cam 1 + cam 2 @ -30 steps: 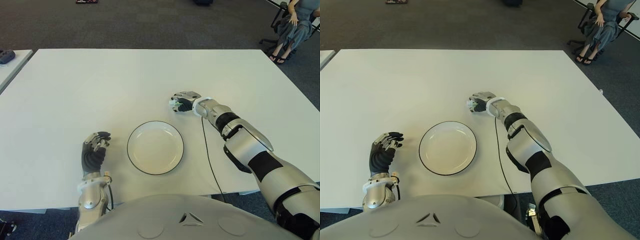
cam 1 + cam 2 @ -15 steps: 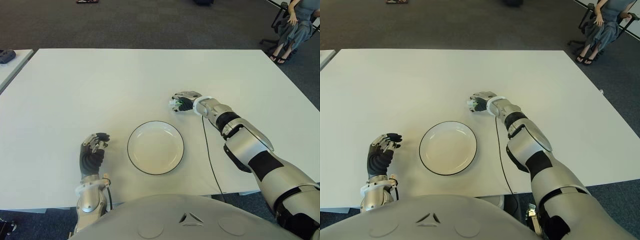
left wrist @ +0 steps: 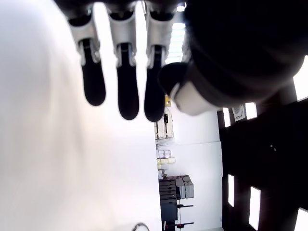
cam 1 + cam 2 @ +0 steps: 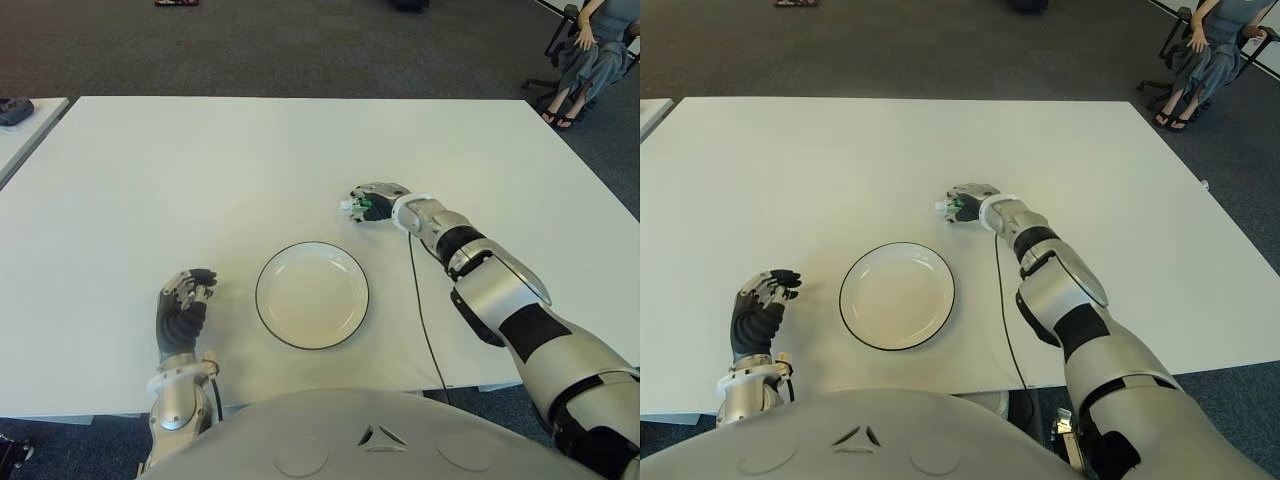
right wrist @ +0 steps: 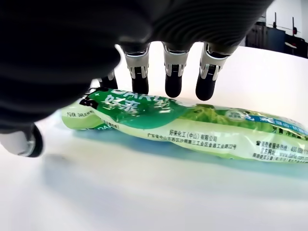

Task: Put the toothpaste on the table into the plate.

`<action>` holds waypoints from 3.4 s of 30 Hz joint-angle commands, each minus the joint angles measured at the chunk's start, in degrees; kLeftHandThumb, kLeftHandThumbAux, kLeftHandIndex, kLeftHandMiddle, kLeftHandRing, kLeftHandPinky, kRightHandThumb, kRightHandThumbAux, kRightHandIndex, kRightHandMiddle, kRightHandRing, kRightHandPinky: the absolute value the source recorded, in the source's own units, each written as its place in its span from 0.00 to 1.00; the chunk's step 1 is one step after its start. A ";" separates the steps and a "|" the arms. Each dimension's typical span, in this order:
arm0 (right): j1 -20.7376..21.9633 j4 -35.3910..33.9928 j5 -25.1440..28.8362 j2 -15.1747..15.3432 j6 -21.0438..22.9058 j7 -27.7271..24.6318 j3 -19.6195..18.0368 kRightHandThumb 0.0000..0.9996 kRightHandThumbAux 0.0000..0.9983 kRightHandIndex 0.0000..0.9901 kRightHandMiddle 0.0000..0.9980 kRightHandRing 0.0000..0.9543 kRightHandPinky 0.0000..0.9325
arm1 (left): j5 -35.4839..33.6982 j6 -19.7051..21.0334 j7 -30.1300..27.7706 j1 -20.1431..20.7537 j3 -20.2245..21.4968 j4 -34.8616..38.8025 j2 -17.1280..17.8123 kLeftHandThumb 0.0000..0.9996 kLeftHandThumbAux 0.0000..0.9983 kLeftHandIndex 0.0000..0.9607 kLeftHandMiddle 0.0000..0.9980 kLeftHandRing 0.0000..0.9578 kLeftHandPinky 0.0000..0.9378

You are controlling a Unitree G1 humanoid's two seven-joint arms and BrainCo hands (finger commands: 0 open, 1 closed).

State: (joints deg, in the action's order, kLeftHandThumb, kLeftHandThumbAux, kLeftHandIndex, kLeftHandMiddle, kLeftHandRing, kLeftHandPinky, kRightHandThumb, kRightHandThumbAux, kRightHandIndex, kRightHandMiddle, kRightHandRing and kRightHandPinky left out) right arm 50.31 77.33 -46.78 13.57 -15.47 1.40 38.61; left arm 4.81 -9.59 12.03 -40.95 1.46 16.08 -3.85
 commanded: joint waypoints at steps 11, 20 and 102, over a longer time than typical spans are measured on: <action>-2.25 0.37 3.17 2.21 2.81 0.74 -3.78 0.42 0.35 0.01 0.00 0.00 0.00 | -1.13 0.89 -1.35 -0.55 0.38 1.26 0.06 0.71 0.72 0.44 0.43 0.42 0.41; -3.24 0.39 3.36 2.84 3.78 1.77 -4.51 0.40 0.34 0.02 0.00 0.00 0.00 | -0.56 -0.63 -1.33 -0.55 0.51 0.70 0.54 0.71 0.72 0.44 0.44 0.43 0.43; -1.11 0.85 2.58 1.12 2.22 -1.63 -0.90 0.62 0.43 0.48 0.43 0.42 0.27 | -0.20 -1.42 -0.70 0.38 0.68 -0.92 -0.10 0.71 0.72 0.44 0.45 0.42 0.39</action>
State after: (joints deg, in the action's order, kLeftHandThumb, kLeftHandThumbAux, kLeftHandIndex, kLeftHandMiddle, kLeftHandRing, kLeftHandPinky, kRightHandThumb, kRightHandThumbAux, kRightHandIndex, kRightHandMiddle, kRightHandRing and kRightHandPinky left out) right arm 50.48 77.41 -44.93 15.85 -12.63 1.55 38.27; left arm 4.11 -10.78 11.59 -41.14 2.08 15.75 -3.76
